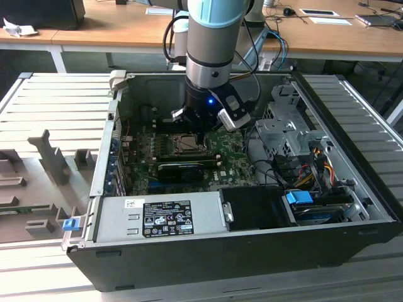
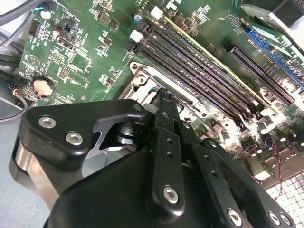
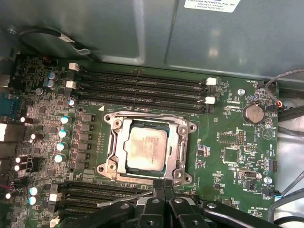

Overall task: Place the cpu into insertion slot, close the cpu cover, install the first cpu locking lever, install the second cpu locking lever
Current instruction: 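Install the second cpu locking lever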

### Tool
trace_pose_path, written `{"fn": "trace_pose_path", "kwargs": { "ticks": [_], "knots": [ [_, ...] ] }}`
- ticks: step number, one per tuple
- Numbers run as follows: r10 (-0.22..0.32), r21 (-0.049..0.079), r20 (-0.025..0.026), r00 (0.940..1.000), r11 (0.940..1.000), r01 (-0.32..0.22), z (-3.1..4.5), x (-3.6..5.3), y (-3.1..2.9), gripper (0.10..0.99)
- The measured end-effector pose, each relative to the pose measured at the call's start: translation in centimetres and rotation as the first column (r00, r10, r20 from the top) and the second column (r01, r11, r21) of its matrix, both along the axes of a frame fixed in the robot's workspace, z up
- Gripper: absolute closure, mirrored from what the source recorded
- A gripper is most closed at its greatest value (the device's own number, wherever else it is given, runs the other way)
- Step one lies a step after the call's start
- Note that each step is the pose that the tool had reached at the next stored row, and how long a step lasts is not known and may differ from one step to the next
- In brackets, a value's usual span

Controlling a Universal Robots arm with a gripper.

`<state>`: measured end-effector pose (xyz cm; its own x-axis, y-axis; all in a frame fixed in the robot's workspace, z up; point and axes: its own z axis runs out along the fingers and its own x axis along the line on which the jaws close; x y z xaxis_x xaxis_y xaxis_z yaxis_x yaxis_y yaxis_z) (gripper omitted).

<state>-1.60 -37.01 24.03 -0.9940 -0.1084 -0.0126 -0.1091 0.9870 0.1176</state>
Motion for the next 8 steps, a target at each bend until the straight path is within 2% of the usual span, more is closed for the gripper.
{"fn": "trace_pose_path", "kwargs": {
  "ticks": [8],
  "knots": [
    [-0.001,0.000,-0.0001,1.0000,1.0000,0.001,0.00,0.01,-0.11,0.980]
  ]
}}
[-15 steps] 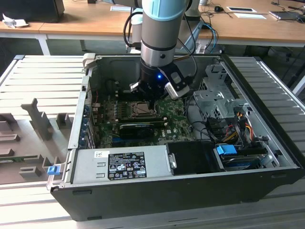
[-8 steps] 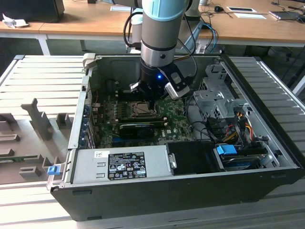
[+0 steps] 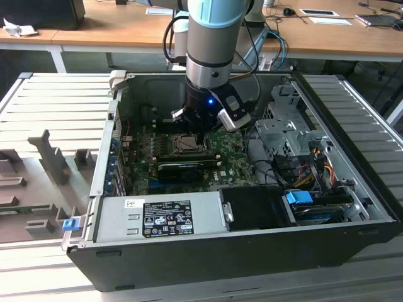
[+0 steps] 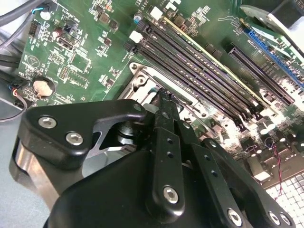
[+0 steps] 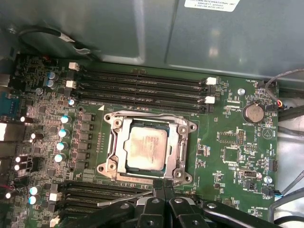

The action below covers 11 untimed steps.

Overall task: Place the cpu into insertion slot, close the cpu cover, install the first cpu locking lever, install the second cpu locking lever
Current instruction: 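Install the second cpu locking lever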

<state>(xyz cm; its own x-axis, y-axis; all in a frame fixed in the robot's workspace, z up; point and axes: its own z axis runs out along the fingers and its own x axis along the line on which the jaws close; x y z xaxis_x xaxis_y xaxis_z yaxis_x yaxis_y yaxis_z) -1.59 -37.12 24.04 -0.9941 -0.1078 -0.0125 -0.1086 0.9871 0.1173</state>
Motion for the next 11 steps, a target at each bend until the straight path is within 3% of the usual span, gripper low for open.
{"fn": "trace_pose_path", "kwargs": {
  "ticks": [7,9,11],
  "knots": [
    [-0.012,0.001,-0.0008,0.9999,0.9999,0.012,-0.03,0.06,-0.46,0.980],
    [-0.013,0.001,-0.0012,0.9999,0.9999,0.013,-0.08,-0.37,-0.47,0.980],
    [-0.014,0.005,-0.0013,0.9999,0.9999,0.014,-0.22,-1.56,-0.51,0.980]
  ]
}}
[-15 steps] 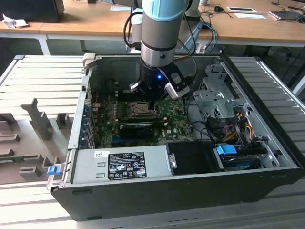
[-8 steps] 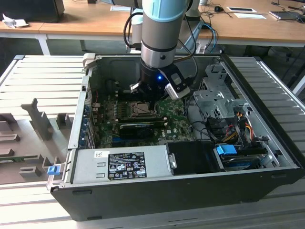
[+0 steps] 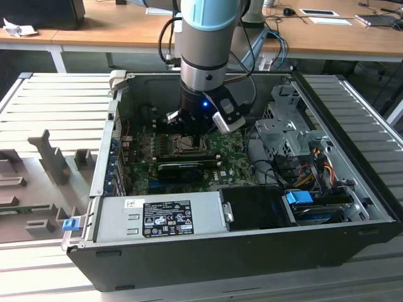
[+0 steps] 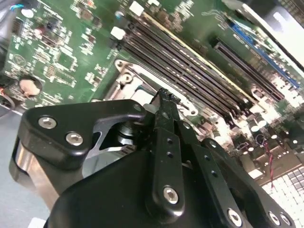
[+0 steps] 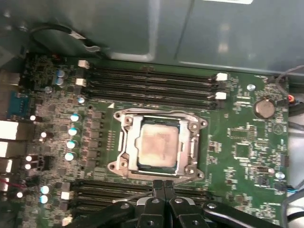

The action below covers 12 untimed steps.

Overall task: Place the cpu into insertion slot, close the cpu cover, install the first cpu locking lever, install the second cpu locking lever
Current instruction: 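Install the second cpu locking lever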

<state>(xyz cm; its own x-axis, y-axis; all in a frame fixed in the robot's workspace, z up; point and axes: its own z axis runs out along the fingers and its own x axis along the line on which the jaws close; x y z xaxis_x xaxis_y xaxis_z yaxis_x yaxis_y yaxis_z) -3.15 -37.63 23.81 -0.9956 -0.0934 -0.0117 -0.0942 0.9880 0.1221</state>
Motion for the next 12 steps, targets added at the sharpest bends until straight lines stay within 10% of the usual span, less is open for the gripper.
{"fn": "trace_pose_path", "kwargs": {
  "ticks": [9,12],
  "knots": [
    [0.000,0.004,-0.0001,1.0000,1.0000,0.000,-1.56,-2.93,-0.13,0.980],
    [0.000,0.044,0.0024,1.0000,0.9990,0.000,-1.66,-3.40,-0.67,0.980]
  ]
}}
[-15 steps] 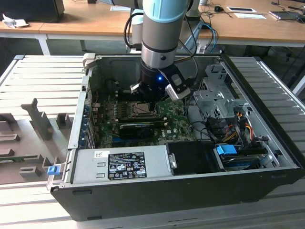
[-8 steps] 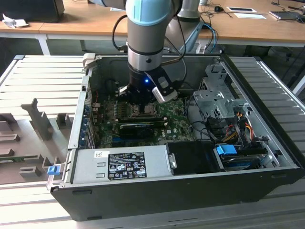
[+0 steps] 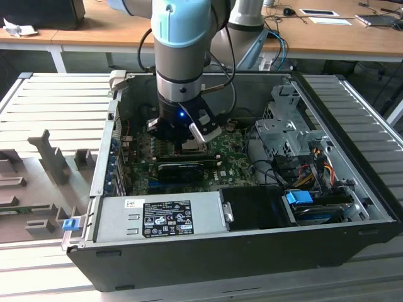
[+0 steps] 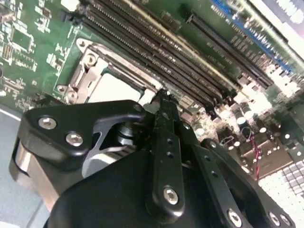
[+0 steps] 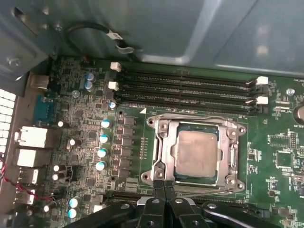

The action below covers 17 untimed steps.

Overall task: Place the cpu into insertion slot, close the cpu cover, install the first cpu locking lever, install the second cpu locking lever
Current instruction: 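Install the second cpu locking lever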

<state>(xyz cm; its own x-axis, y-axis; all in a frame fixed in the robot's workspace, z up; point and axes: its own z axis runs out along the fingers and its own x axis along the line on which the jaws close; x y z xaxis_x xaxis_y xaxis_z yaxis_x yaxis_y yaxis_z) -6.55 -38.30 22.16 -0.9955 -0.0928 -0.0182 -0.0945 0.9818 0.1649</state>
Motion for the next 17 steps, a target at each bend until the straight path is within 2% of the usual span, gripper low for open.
{"fn": "trace_pose_path", "kwargs": {
  "ticks": [2,3,8,12,14,17],
  "knots": [
    [0.000,0.007,0.0009,1.0000,1.0000,0.000,-0.02,-0.03,-0.82,0.980],
    [0.000,0.013,0.0018,1.0000,0.9999,0.000,-0.05,-0.16,-0.93,0.980],
    [0.000,0.038,0.0020,1.0000,0.9993,0.000,-0.64,-0.52,-0.94,0.980],
    [0.000,0.049,0.0022,1.0000,0.9988,0.000,-1.20,-0.70,-0.95,0.980],
    [0.000,0.059,0.0040,1.0000,0.9982,0.000,-1.27,-1.10,-0.98,0.980],
    [0.000,0.066,0.0052,1.0000,0.9978,-0.001,-1.50,-1.24,-1.08,0.980]
  ]
}}
